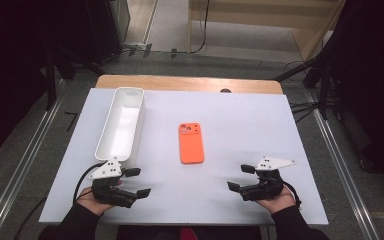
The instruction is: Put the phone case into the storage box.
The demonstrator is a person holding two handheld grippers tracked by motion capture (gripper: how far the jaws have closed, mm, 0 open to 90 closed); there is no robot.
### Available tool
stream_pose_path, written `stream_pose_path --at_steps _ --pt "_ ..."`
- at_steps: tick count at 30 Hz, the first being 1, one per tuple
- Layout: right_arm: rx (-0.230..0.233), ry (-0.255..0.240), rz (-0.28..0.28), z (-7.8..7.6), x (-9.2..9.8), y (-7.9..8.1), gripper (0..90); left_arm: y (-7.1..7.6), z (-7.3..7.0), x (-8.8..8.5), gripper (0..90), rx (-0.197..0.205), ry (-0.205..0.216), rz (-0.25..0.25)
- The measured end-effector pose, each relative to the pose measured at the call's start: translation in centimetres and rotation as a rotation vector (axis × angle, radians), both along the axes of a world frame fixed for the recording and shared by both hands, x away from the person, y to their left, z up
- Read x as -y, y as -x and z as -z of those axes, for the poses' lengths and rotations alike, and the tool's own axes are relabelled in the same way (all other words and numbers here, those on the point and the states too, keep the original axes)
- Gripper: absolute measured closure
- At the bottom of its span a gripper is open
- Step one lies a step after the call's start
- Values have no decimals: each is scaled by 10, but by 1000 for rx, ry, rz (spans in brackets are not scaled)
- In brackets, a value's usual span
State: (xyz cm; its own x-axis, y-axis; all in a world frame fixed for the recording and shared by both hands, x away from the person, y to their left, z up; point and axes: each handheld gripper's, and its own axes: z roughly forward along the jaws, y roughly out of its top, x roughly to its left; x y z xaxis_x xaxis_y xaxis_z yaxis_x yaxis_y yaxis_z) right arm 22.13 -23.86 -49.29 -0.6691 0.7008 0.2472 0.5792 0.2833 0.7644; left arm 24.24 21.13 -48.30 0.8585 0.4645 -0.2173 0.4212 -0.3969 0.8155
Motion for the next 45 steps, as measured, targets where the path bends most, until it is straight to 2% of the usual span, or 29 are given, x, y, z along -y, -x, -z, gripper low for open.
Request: stream_pose_path --at_steps 5,15,26,32,40,45 --pt "8 -4 4 0 1 0 126 1 0 1 189 7 -3 7" --pt "-9 0 0 1 1 -1 126 0 -1 3 189 11 -10 21" --pt "3 -3 1 1 1 -1 126 0 -1 2 189 11 -12 21" --pt "-9 -6 4 1 1 -1 126 0 -1 3 189 16 -16 17" --pt "-19 -8 11 3 2 -3 127 0 -1 3 190 11 5 9" --pt "-27 -6 10 3 -1 -3 127 1 -1 4 190 15 -2 12"
